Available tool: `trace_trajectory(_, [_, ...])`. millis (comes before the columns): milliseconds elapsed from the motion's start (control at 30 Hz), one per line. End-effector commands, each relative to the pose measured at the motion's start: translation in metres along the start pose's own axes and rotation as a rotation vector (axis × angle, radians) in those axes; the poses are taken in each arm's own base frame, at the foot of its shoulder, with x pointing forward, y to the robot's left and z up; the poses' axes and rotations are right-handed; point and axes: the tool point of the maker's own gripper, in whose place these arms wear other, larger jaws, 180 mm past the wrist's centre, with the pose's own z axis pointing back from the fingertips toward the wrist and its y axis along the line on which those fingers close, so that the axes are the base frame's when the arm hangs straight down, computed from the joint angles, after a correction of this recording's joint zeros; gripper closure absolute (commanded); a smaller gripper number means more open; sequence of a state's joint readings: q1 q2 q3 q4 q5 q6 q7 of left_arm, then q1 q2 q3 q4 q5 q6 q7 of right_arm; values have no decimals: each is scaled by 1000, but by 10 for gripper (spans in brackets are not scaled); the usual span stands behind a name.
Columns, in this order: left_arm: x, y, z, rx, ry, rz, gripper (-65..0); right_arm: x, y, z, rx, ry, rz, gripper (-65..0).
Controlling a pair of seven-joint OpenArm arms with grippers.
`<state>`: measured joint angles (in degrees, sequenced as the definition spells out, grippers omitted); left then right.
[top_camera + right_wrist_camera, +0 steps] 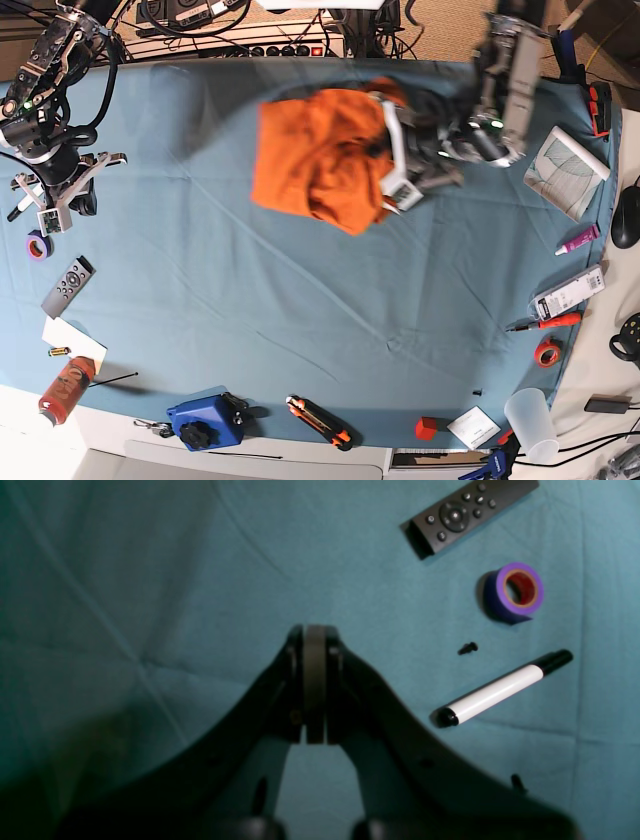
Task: Layout the t-shirt on the table in an organized manner, then fold the t-shirt properly
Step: 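Grasp the bundle with the left gripper and drag it toward the table center, then fold the bundle's loose flap under with the left gripper and release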
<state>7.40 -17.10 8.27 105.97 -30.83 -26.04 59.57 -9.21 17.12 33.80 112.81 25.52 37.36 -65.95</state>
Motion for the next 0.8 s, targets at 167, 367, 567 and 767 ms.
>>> trace_trajectory(167, [37, 76, 36, 220, -10, -220, 0, 13, -6, 4, -16, -44, 12, 0])
trace_trajectory(367, [69, 94, 34, 215, 30, -423, 0, 13, -9, 4, -31, -45, -22, 0])
trace_trajectory(567, [84, 90, -4, 249, 172, -726, 0, 12, -9, 4, -33, -44, -26, 0])
trace_trajectory(767, [146, 76, -18, 394, 91, -909, 0, 12, -9, 4, -34, -41, -26, 0])
